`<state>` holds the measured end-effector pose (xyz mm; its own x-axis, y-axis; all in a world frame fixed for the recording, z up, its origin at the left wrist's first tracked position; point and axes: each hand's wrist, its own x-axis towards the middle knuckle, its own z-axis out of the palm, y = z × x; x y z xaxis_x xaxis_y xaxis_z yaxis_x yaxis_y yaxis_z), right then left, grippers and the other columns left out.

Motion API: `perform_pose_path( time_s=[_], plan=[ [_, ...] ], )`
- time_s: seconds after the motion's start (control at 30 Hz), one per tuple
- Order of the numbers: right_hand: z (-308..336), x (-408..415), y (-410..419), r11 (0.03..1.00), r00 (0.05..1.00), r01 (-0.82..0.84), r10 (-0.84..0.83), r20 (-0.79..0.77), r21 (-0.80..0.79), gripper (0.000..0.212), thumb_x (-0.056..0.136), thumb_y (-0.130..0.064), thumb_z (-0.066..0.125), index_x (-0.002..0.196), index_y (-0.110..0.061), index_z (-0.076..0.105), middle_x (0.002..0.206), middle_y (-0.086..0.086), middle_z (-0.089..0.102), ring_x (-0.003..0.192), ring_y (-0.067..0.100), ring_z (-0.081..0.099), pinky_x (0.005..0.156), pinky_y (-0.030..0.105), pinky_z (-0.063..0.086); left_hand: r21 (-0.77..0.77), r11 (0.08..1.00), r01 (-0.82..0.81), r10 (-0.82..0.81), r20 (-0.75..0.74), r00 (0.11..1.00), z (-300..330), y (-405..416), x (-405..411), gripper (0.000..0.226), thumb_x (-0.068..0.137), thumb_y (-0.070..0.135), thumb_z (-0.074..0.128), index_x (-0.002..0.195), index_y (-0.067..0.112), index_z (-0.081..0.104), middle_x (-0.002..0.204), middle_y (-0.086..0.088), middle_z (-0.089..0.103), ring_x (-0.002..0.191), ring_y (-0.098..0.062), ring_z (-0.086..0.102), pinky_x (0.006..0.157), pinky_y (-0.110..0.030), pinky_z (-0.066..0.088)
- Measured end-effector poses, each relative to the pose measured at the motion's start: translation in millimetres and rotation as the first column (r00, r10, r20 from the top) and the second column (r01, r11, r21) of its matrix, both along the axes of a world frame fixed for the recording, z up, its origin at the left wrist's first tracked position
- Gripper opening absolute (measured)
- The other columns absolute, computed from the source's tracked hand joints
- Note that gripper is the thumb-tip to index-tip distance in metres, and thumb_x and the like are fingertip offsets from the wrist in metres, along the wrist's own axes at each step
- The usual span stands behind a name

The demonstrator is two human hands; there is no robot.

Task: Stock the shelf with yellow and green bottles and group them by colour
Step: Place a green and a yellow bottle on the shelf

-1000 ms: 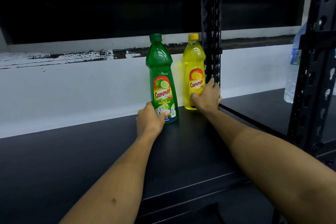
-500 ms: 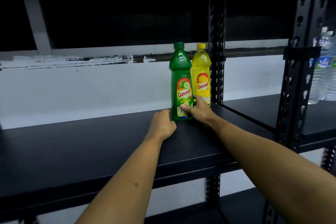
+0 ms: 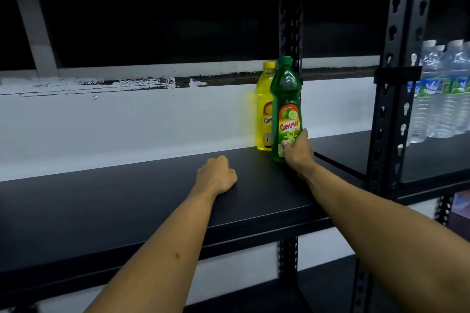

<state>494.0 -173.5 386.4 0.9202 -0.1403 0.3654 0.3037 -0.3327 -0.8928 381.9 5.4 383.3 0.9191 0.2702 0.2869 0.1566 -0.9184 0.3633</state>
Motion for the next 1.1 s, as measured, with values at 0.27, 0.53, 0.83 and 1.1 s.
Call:
perform_pose_path(
  time_s=[0.27, 0.53, 0.83, 1.1],
  plan=[
    [3, 11, -3, 0.996, 0.997, -0.077, 0.077, -0.01, -0.055, 0.042, 0.094, -0.018, 0.061, 0.129, -0.008, 0.039, 0.126, 0.015, 0.057, 0.115, 0.032, 0.056, 0.096, 0.045, 0.048, 0.004, 1.0, 0.009, -0.009, 0.027, 1.0, -4, 5, 7, 0.027, 0.089, 0.019, 0.046, 0.104, 0.005, 0.065, 0.103, -0.009, 0.066, 0.095, -0.029, 0.062, 0.087, -0.044, 0.053],
    [1, 24, 2, 0.986, 0.996, -0.05, 0.038, -0.077, -0.157, 0.052, 0.095, -0.032, 0.059, 0.133, -0.006, 0.035, 0.131, 0.018, 0.053, 0.119, 0.036, 0.053, 0.097, 0.047, 0.047, 0.003, 0.999, 0.037, -0.037, 0.052, 0.998, -5, 5, 6, 0.011, 0.09, 0.018, 0.05, 0.089, 0.015, 0.061, 0.104, -0.007, 0.067, 0.096, -0.027, 0.062, 0.085, -0.04, 0.053],
    [-9, -11, -5, 0.913, 0.988, 0.056, -0.109, -0.11, -0.404, 0.078, 0.083, -0.026, 0.069, 0.142, 0.003, 0.027, 0.142, 0.028, 0.033, 0.127, 0.042, 0.042, 0.104, 0.046, 0.043, -0.107, 0.993, 0.059, -0.037, 0.201, 0.979, 3, -2, -2, 0.019, 0.086, 0.014, 0.056, 0.075, 0.008, 0.071, 0.075, 0.003, 0.068, 0.077, -0.017, 0.064, 0.069, -0.028, 0.049],
    [-7, -75, -13, 0.654, 0.97, -0.231, 0.216, -0.115, -0.72, 0.055, 0.094, -0.03, 0.048, 0.143, -0.01, 0.032, 0.143, 0.02, 0.042, 0.124, 0.038, 0.049, 0.101, 0.047, 0.045, 0.057, 0.995, 0.076, -0.082, 0.106, 0.991, 4, -20, -44, 0.023, 0.086, 0.018, 0.053, 0.077, 0.009, 0.073, 0.08, -0.004, 0.072, 0.076, -0.022, 0.065, 0.069, -0.04, 0.057]
  ],
)
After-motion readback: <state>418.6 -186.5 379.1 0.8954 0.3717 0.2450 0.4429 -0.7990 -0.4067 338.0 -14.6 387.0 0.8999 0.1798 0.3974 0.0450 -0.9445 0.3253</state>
